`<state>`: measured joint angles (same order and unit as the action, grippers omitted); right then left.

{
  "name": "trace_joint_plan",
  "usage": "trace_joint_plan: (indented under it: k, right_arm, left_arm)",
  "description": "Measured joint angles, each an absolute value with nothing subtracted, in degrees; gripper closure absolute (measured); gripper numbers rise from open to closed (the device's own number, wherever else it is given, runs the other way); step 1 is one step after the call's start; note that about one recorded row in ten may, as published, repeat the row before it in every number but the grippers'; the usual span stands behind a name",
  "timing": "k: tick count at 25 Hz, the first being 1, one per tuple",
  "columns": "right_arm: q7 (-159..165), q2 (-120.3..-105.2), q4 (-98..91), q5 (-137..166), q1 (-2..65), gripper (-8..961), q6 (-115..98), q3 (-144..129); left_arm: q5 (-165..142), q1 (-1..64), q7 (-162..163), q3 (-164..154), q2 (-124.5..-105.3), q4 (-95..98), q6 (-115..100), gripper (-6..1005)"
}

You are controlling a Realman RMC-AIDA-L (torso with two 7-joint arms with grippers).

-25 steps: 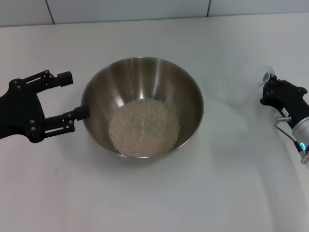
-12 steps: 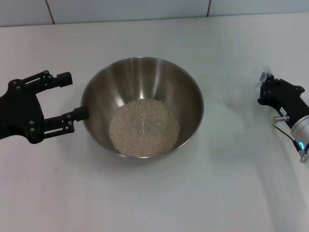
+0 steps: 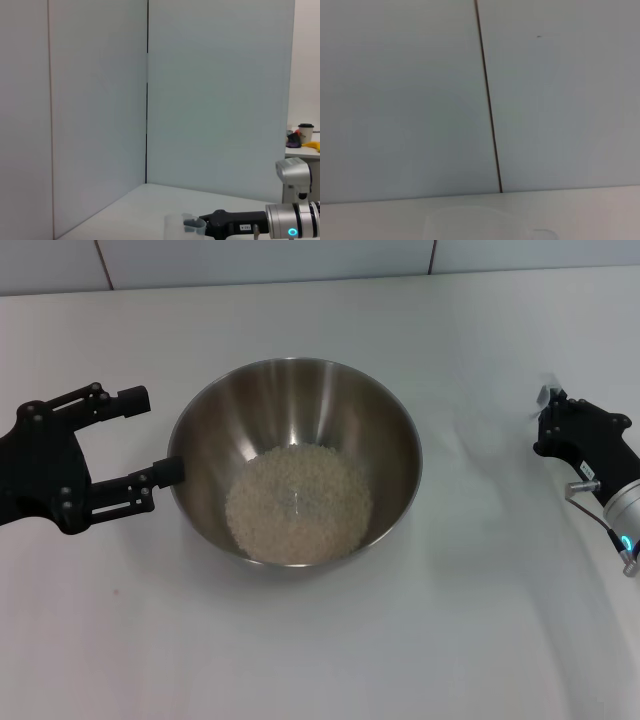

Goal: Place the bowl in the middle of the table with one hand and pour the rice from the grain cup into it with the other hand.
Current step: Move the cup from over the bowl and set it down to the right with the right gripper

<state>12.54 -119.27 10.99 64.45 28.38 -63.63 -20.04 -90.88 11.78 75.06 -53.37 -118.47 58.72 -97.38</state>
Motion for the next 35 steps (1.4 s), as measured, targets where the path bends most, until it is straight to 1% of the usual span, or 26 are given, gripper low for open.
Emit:
trace_joint_plan:
  k: [12, 17, 20, 27, 35]
  right_arm:
    - [12.49, -119.18, 10.72, 64.97, 28.62, 928, -62.58, -20.13]
    - [12.48, -119.18, 10.54, 65.81, 28.27, 855, -62.83, -20.13]
    - [12.48, -119.17, 10.53, 66.04, 27.99, 764, -63.16, -20.12]
    - [12.48, -119.18, 10.55, 66.57, 26.70, 742, -65.27, -20.12]
    - [12.48, -119.27, 10.85, 67.05, 23.06, 726, -70.33, -20.12]
  left_arm:
    - [-90.88, 11.78, 75.06, -53.43, -118.47, 58.80, -97.38, 202]
    - [-90.88, 11.94, 75.06, -53.44, -118.47, 58.80, -97.38, 202]
    - [-90.88, 11.95, 75.06, -53.44, -118.47, 58.80, -97.38, 202]
    - [-90.87, 11.96, 75.06, -53.38, -118.48, 58.80, -97.38, 202]
    - [-90.88, 11.97, 75.06, -53.43, -118.47, 58.80, -97.38, 202]
